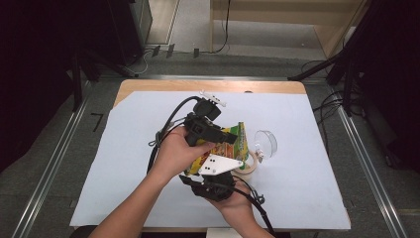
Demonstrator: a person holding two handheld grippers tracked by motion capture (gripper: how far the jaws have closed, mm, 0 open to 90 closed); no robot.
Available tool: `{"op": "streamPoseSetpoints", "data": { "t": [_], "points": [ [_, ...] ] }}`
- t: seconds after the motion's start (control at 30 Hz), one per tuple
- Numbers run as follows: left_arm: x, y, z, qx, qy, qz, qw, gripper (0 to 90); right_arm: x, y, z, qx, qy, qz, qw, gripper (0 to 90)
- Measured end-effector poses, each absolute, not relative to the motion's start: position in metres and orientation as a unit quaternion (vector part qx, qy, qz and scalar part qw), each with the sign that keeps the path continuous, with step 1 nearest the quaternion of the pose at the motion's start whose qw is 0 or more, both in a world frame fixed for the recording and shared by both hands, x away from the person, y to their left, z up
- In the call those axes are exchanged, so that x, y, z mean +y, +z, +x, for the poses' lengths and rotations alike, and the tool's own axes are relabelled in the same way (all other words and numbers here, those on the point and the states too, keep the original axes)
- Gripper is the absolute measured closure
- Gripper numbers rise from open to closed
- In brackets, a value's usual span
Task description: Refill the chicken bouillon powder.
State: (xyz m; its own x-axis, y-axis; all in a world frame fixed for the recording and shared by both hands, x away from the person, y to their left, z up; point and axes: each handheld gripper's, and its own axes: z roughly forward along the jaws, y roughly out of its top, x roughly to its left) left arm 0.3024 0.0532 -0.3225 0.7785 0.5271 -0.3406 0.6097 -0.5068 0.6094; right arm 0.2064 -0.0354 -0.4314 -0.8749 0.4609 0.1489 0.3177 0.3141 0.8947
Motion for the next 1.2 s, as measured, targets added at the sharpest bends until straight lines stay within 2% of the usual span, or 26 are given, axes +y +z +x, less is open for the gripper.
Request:
{"op": "streamPoseSetpoints", "data": {
  "t": [0.83,1.2],
  "points": [
    [0.0521,-0.3152,0.2969,0.326,-0.047,0.866,0.376,75.7,-0.0362,-0.4267,0.2046,0.805,0.539,0.237,0.073,71.8],
    [0.0564,-0.3182,0.3038,0.338,-0.073,0.859,0.379,75.6,-0.0363,-0.4245,0.2048,0.808,0.536,0.236,0.065,72.1]
  ]
}}
